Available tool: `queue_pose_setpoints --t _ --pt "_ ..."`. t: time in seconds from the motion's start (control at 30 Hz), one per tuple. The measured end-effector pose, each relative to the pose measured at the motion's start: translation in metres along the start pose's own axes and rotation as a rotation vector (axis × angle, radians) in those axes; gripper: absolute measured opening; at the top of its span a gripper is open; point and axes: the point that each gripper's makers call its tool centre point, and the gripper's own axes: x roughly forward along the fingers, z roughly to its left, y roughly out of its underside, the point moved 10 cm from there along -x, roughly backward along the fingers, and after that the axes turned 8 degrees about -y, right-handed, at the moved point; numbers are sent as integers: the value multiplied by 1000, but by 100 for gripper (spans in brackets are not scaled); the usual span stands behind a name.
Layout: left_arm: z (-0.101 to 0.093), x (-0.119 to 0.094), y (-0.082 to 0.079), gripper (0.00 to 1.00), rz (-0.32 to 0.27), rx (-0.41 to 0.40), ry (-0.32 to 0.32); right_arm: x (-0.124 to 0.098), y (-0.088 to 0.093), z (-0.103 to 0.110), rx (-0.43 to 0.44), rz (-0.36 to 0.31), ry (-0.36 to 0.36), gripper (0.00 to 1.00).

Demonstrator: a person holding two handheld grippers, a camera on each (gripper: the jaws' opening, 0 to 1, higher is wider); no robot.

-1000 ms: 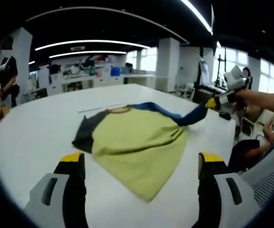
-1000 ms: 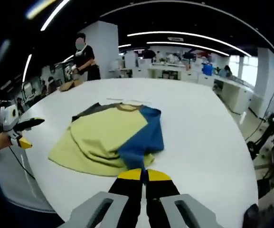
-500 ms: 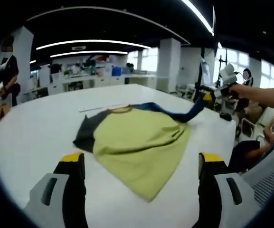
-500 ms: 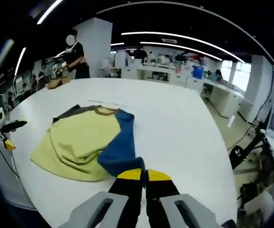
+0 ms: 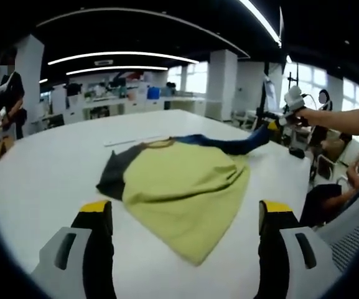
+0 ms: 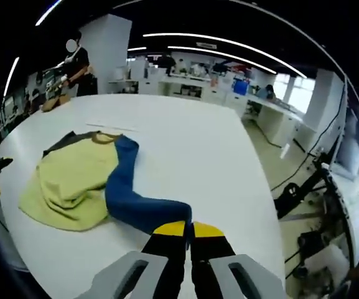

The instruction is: Fold the garment on the visible template until the final outline fits inside the template.

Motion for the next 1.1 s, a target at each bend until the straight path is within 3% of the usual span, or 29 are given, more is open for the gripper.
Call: queue_pose_setpoints --t 0.67,0.97,1.1 --pt "-2 4 1 97 1 -19 -2 33 19 -65 49 129 97 0" --pt "-6 9 -2 98 3 -3 23 47 24 -78 46 162 111 0" --pt "-7 10 -3 99 -3 -9 33 52 27 -84 84 178 119 0"
